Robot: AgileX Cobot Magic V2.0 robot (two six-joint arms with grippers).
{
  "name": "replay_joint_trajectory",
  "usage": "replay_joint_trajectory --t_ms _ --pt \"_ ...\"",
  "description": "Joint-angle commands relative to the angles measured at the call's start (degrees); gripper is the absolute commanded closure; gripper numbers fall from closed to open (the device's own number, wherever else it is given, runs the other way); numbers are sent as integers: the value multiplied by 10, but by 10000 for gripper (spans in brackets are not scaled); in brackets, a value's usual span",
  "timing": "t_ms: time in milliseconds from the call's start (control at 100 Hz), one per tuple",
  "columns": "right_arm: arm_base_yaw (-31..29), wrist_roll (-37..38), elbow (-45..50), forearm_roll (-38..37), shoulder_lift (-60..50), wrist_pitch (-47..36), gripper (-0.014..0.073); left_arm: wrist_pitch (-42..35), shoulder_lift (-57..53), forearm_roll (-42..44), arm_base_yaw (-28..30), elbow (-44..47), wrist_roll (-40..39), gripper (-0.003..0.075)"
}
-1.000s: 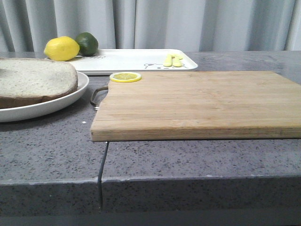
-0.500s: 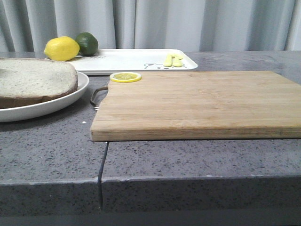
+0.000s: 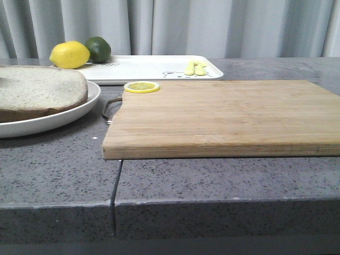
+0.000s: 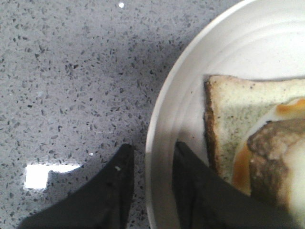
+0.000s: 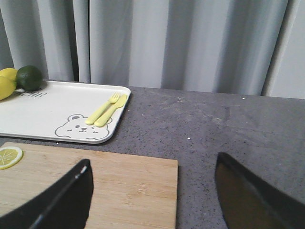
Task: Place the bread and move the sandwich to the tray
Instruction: 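Lift the sandwich plate with the left gripper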
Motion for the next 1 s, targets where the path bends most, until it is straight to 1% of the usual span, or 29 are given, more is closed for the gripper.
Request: replay_joint_trajectory --t_ms 0,250,380,730,890,990 --pt "-2 -4 -16 -3 0 -38 52 -18 -16 -12 2 -19 -5 602" --pt "-2 -4 -16 -3 0 -38 52 -22 -16 -34 2 -19 -5 703" --pt "-2 -4 -16 -3 0 -38 52 -22 -16 -39 2 -19 -5 740" --pt "-2 -4 -16 -3 0 -42 52 -12 -25 -39 6 -25 -5 739" --pt "-2 -4 -16 -3 0 -42 52 -11 -54 -71 43 -36 -5 739" --pt "-2 -4 -16 -3 0 -42 52 2 -73 -111 67 -50 26 739"
